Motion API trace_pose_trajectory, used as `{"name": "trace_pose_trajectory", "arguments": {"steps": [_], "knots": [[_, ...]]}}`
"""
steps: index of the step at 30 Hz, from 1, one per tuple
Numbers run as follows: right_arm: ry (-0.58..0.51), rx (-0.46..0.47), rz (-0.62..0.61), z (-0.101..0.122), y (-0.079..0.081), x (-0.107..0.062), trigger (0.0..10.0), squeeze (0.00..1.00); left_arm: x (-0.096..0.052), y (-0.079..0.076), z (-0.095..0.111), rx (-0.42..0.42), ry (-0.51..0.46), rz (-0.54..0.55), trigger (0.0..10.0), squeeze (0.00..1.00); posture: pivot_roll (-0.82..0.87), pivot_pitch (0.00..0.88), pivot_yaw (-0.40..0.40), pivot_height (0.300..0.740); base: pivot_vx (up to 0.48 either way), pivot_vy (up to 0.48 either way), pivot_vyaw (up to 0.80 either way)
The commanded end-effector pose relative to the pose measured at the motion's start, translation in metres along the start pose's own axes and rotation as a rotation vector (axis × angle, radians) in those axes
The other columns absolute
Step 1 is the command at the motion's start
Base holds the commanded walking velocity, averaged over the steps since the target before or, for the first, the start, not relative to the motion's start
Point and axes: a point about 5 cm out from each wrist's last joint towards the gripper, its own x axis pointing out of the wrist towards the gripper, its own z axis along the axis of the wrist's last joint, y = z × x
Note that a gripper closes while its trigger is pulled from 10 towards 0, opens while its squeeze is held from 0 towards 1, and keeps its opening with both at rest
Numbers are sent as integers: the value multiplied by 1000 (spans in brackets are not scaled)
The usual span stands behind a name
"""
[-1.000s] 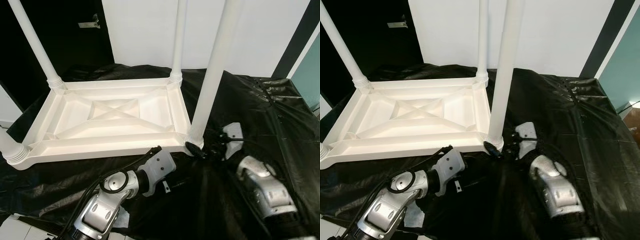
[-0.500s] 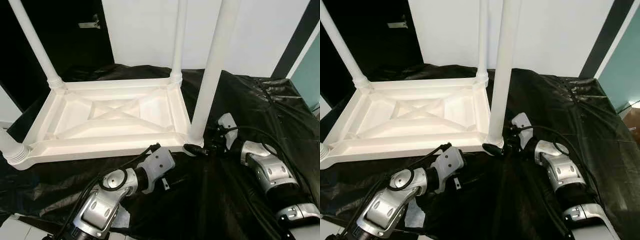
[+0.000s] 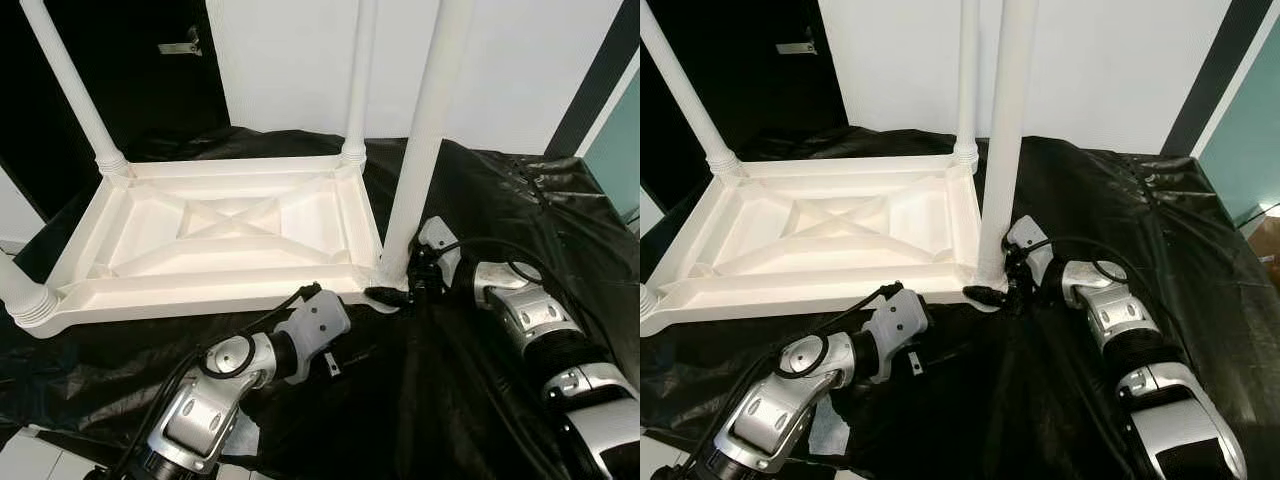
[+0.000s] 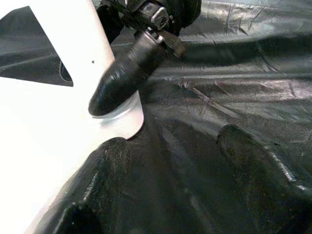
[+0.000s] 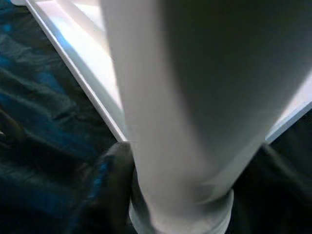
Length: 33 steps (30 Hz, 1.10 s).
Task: Building children table
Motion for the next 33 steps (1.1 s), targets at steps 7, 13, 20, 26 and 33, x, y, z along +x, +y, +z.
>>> {"name": "trace_pose_trajectory", "arguments": {"steps": [7, 13, 20, 26, 33], "knots": [[54, 43, 9, -16, 9, 3, 0, 0, 0, 0, -1, -13, 8, 39, 10000, 0, 29, 0, -58, 740, 0, 0, 0], [68, 116, -161, -26, 13, 1, 10000, 0, 1, -3, -2, -21, 5, 31, 10000, 0, 10, 0, -59, 740, 0, 0, 0], [59, 219, -388, -27, 22, 3, 10000, 0, 4, -7, -2, -23, 1, -1, 10000, 0, -14, 0, -53, 740, 0, 0, 0], [49, 354, -655, -27, 48, 10, 10000, 0, 4, -8, -3, -24, 3, -16, 10000, 0, -22, 0, -42, 740, 0, 0, 0], [-19, 447, -891, -17, 57, 16, 10000, 0, 3, -9, -3, -21, 5, -29, 10000, 0, -27, 0, -27, 740, 0, 0, 0]]}}
